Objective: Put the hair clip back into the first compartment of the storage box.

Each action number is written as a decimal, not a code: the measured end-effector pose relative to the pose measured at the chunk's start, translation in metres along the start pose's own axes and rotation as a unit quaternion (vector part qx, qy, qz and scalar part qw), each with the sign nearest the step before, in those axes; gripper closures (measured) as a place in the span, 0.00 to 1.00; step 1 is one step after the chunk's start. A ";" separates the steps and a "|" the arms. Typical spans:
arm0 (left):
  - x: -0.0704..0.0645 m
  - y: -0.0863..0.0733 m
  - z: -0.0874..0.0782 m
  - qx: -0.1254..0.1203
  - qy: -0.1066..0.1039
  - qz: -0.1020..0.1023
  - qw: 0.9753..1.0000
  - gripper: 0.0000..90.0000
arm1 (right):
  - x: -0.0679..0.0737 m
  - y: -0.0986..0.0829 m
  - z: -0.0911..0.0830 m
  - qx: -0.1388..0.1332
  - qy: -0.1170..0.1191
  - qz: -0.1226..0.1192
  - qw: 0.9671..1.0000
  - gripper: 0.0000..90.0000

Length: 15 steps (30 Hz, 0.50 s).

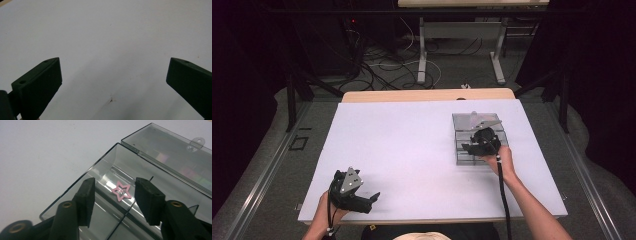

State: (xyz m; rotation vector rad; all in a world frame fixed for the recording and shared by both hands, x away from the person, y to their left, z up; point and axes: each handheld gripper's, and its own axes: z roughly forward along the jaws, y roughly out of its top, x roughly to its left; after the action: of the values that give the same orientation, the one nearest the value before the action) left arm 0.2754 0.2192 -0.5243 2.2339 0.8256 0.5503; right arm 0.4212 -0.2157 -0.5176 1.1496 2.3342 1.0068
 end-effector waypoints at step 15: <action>0.000 -0.002 -0.003 -0.003 0.001 -0.003 1.000 0.00 | 0.007 -0.008 -0.023 0.003 0.064 0.004 0.998 0.13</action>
State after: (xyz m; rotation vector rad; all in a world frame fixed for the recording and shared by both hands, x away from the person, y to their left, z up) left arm 0.2730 0.2212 -0.5238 2.2243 0.8303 0.5508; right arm 0.3994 -0.2234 -0.5073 1.1269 2.4349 1.1081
